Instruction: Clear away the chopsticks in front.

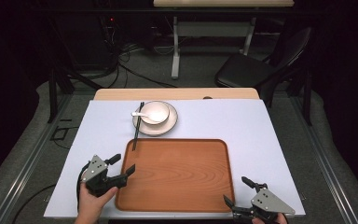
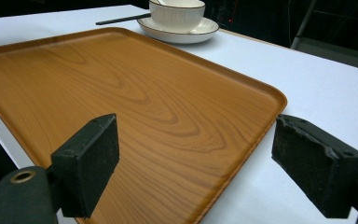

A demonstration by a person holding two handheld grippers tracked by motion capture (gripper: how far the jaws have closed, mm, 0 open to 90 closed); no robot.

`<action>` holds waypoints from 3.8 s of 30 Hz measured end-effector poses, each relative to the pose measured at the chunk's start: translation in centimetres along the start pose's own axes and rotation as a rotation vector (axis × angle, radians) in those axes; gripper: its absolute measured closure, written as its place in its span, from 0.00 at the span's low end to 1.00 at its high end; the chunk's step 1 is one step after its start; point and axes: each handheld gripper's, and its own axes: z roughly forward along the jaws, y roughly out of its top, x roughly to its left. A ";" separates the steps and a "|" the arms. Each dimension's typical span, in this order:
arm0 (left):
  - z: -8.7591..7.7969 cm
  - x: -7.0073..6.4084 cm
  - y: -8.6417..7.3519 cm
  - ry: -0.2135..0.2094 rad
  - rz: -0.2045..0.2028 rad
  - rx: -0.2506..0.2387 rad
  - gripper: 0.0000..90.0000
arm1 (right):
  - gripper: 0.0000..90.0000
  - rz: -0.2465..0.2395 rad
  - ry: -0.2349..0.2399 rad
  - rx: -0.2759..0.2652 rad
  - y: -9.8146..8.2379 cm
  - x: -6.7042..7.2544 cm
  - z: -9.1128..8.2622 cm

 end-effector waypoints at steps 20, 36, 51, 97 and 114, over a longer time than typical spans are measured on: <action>2.2 3.0 4.2 0.107 -0.112 0.090 0.38 | 0.16 0.002 0.012 -0.002 0.0 0.2 -0.1; 5.9 6.5 8.0 0.175 -0.191 0.194 0.43 | 0.16 0.007 0.017 0.002 0.0 0.1 -0.1; 10.6 7.7 8.3 0.186 -0.280 0.372 0.70 | 0.16 0.016 0.029 0.011 -0.1 -0.1 -0.3; 14.4 7.8 8.4 0.267 -0.367 0.570 0.81 | 0.16 0.022 0.045 0.005 -0.1 -0.2 -0.5; 15.4 8.3 8.3 0.297 -0.435 0.609 0.90 | 0.16 0.025 0.048 0.004 -0.2 -0.3 -0.6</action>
